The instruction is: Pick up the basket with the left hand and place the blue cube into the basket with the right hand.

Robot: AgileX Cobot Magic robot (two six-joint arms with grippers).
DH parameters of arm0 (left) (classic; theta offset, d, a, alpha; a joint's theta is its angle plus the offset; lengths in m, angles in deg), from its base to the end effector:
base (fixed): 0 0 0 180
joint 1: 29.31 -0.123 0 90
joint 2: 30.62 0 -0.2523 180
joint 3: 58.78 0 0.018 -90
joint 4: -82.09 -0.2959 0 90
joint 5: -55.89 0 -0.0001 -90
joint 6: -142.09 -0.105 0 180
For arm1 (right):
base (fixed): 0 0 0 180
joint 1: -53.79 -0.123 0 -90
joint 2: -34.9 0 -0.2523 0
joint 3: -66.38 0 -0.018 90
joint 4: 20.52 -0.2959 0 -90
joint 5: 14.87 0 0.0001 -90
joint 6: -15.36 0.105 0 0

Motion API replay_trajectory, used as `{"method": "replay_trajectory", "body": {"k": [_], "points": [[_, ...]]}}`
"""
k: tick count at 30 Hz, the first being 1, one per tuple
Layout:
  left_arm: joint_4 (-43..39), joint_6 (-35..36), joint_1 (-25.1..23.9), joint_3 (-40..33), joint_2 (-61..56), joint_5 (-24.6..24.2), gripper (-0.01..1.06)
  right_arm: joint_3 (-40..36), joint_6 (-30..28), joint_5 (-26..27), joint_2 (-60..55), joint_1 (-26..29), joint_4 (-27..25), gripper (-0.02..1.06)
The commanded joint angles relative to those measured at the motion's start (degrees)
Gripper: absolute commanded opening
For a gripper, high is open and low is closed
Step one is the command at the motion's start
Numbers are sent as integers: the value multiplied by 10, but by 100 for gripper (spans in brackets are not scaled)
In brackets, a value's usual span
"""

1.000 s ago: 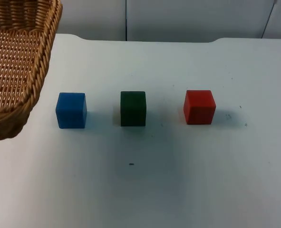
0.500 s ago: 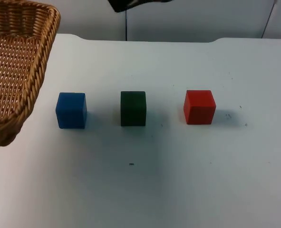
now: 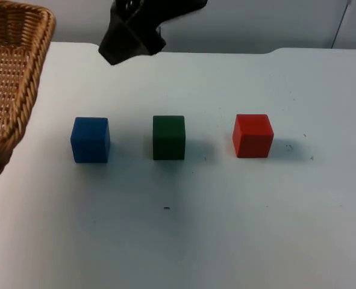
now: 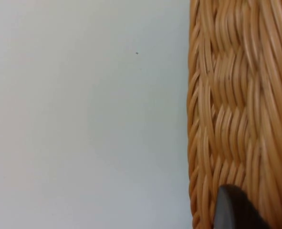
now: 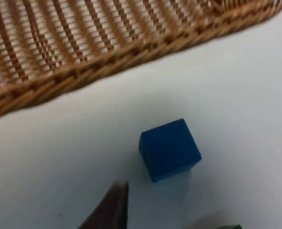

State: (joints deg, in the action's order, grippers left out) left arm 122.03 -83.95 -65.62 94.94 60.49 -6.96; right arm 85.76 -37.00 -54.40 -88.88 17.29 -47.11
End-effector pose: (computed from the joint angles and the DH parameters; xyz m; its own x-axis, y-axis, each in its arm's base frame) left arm 0.2655 0.1206 0.1695 -0.9097 -0.2359 -0.3418 -0.0536 0.8828 -0.4667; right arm 0.3800 0.3184 0.1985 -0.1619 -0.7384 -0.6546 -0.9344 0.3280 -0.1389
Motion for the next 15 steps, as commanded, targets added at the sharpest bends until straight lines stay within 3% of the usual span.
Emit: {"method": "replay_trajectory", "body": {"k": [1, 6, 8, 15], "points": [[31, -3, -14, 0, -2, -8, 0, 10, -17, -3, -13, -2, -4, 104], [31, -11, -14, 0, -2, -9, 0, 20, -41, 6, -54, -6, -6, 104], [31, -11, -14, 0, -2, -9, 0, 20, -77, 14, -76, -10, -29, 104], [31, -11, -13, 0, -2, -13, 0, 35, -131, 66, -122, -28, -41, 104]]}}
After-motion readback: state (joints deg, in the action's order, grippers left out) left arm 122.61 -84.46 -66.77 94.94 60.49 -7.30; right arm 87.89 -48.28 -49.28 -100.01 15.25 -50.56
